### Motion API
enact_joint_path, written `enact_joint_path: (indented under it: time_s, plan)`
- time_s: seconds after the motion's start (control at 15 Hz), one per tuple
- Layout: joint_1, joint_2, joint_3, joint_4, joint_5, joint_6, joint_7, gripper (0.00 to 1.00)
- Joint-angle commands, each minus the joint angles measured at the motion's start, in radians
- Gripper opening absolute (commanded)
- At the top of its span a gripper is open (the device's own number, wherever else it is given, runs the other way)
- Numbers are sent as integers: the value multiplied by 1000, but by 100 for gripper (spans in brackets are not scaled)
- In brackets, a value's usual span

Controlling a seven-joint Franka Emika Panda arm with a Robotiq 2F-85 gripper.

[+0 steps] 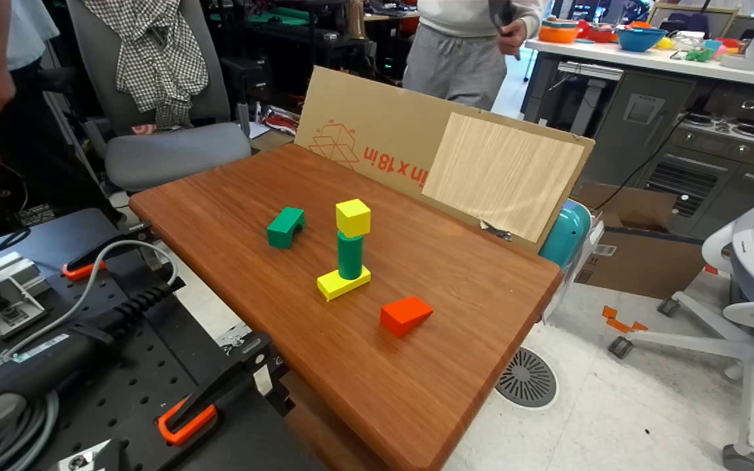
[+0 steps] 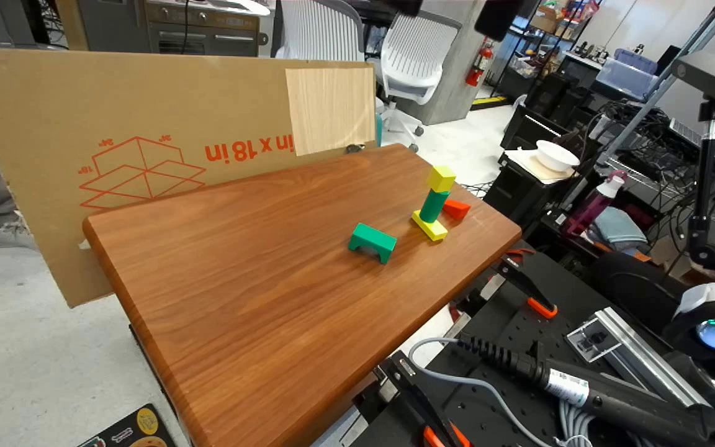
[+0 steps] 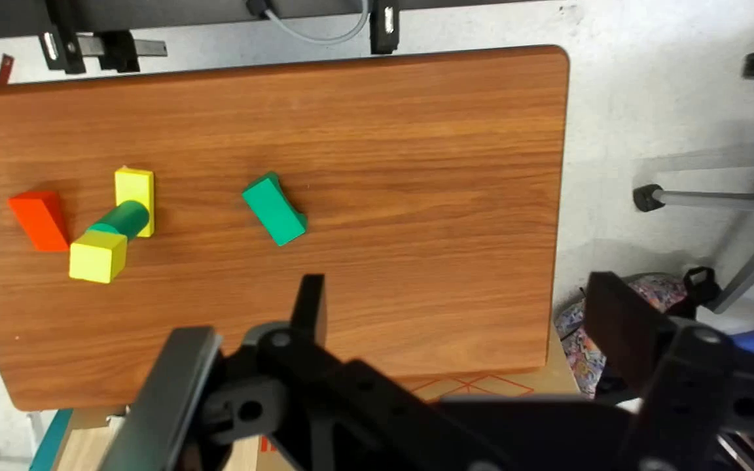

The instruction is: Move the green block to the right

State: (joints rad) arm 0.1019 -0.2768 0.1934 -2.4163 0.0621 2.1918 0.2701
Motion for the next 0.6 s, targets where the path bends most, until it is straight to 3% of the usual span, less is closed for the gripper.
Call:
enact_joint_path:
  time_s: [0.0, 0.53]
  plan:
    - [-16, 132, -2, 39, -90, 73, 14, 100]
    - [-35, 367, -91, 125, -261, 82, -9, 100]
